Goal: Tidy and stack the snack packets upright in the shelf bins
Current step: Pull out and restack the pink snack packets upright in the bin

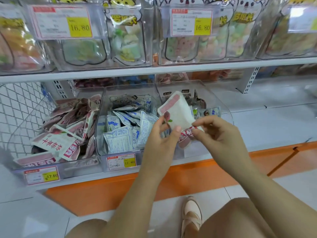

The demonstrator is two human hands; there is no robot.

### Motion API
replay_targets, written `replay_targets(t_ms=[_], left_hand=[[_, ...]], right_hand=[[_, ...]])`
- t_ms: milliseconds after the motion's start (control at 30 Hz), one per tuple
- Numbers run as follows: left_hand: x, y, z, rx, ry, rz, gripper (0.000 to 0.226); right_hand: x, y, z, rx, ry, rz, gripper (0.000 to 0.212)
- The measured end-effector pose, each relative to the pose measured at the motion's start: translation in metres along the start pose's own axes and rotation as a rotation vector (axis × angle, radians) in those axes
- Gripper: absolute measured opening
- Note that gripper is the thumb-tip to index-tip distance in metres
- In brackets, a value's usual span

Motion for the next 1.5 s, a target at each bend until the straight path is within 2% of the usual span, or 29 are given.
replay_targets(t_ms=[100, 233, 333, 400, 467, 533, 600, 667, 767, 833, 900, 1000, 1067, 1133, 1233, 1367, 1500], left_hand=[[0.002, -0.023, 0.022, 0.251, 0.121, 0.046, 0.062], [-0.001, -0.033, 0.035, 0.569, 0.176, 0.000, 0.065], [-0.005, -0.034, 0.045, 0.612, 0.208, -0.020, 0.065], [-0.006, -0.037, 0.051, 0.584, 0.214, -0.019, 0.062], [-0.005, -0.039, 0.056, 0.515, 0.216, -0.019, 0.051], [-0.003, -0.039, 0.062, 0.439, 0.237, -0.016, 0.036], [0.000, -0.041, 0.069, 0.377, 0.271, 0.015, 0.026], [0.004, -0.042, 0.077, 0.343, 0.310, 0.035, 0.023], [0.011, -0.035, 0.089, 0.236, 0.344, 0.018, 0.023], [0.016, -0.025, 0.093, 0.128, 0.342, 0.005, 0.024], [0.019, -0.020, 0.097, 0.020, 0.332, 0.008, 0.026], [0.023, -0.017, 0.100, -0.061, 0.296, 0.024, 0.029], [0.026, -0.018, 0.098, -0.080, 0.251, 0.056, 0.031], [0.033, -0.019, 0.095, -0.063, 0.199, 0.106, 0.032], [0.045, -0.023, 0.097, 0.110, 0.160, 0.127, 0.041], [0.057, -0.029, 0.133, 0.255, 0.382, 0.083, 0.066], [0.070, -0.015, 0.171, 0.184, 0.558, -0.038, 0.057]], right_hand=[[-0.010, 0.004, -0.019, -0.126, -0.091, -0.031, 0.019], [-0.027, 0.005, -0.035, -0.259, -0.160, -0.058, 0.017], [-0.040, 0.014, -0.029, -0.176, -0.067, -0.063, 0.016], [-0.048, 0.036, -0.009, -0.073, 0.127, -0.130, 0.019], [-0.061, 0.060, 0.005, 0.097, 0.219, -0.246, 0.035], [-0.080, 0.081, -0.002, 0.236, 0.105, -0.357, 0.050], [-0.092, 0.094, -0.018, 0.303, -0.028, -0.394, 0.052], [-0.099, 0.100, -0.020, 0.354, -0.055, -0.405, 0.045], [-0.100, 0.100, -0.006, 0.345, 0.022, -0.451, 0.025], [-0.089, 0.085, 0.009, 0.340, 0.172, -0.401, 0.011], [-0.066, 0.056, 0.020, 0.247, 0.364, -0.263, 0.004], [-0.029, 0.008, 0.017, 0.025, 0.526, -0.050, 0.011], [-0.020, -0.009, -0.002, -0.077, 0.472, -0.013, 0.018], [-0.022, -0.012, -0.033, -0.215, 0.324, -0.038, 0.016], [-0.030, -0.012, -0.087, -0.410, 0.101, -0.112, 0.010], [-0.040, -0.027, -0.136, -0.568, -0.067, -0.104, 0.006], [-0.052, -0.044, -0.180, -0.518, -0.237, -0.074, 0.006]])
Point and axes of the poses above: each hand's wrist, its own x-axis away from the middle knuckle, its own z-axis out of the back of the hand, y = z × x, the point moved 9 cm from there along -x, towards the middle knuckle, and after that the axes turned 15 degrees about -y, right-handed, at the moved point
